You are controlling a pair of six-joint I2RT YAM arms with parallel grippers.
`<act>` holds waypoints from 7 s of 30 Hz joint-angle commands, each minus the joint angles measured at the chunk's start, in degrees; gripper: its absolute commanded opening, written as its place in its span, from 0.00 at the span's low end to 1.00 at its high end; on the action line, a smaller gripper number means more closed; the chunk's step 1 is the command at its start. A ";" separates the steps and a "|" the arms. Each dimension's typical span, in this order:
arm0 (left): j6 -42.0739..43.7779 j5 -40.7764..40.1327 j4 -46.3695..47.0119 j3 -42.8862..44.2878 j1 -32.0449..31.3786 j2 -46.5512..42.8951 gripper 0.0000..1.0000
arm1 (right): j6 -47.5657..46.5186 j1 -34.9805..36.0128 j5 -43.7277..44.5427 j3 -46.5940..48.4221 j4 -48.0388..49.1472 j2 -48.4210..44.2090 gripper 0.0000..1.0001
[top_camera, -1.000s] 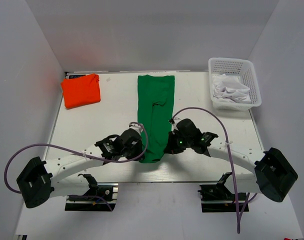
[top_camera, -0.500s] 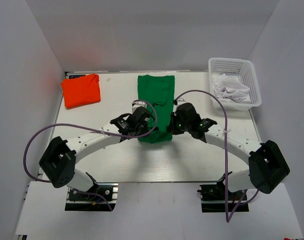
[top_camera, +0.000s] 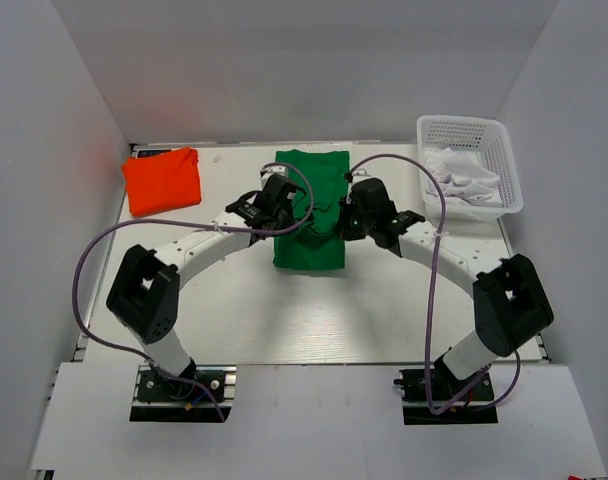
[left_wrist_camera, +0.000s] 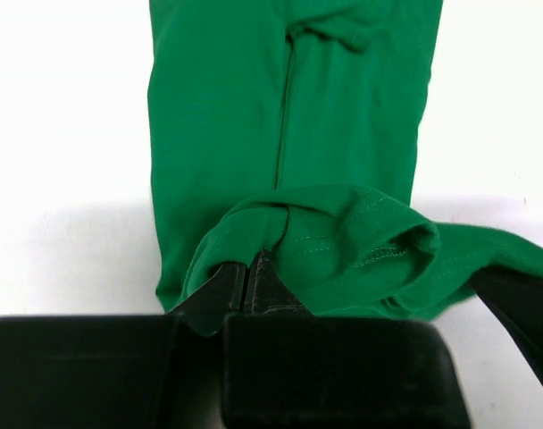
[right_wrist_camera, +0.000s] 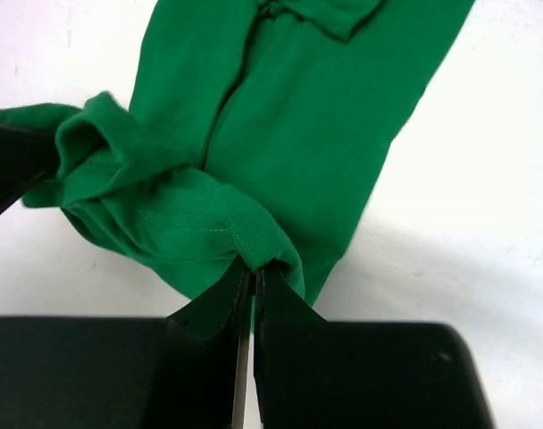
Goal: Fold and stack the t-shirts
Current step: Fold the folded rectangular tshirt in 1/3 of the way, then grab one side of the 2/3 rectangular tshirt with both arms, then fold the long partially folded tshirt into a neat square, then put the neatly folded tshirt into the corner of the board with the left arm
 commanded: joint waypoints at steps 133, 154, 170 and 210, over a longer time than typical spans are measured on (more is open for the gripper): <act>3.16 20.98 8.59 -13.51 10.91 -20.79 0.00 | -1.90 -9.77 -11.00 -5.09 -2.52 -18.71 0.00; 4.92 10.15 7.00 10.14 14.33 9.53 0.00 | -4.71 -16.81 -20.22 18.03 2.40 14.26 0.00; 5.44 11.20 4.80 16.65 17.68 17.37 0.70 | -2.43 -18.39 -27.61 30.07 2.40 29.66 0.89; 8.69 25.89 13.52 6.36 14.95 25.19 0.21 | -0.14 -18.66 -14.70 -5.95 4.78 -9.63 0.91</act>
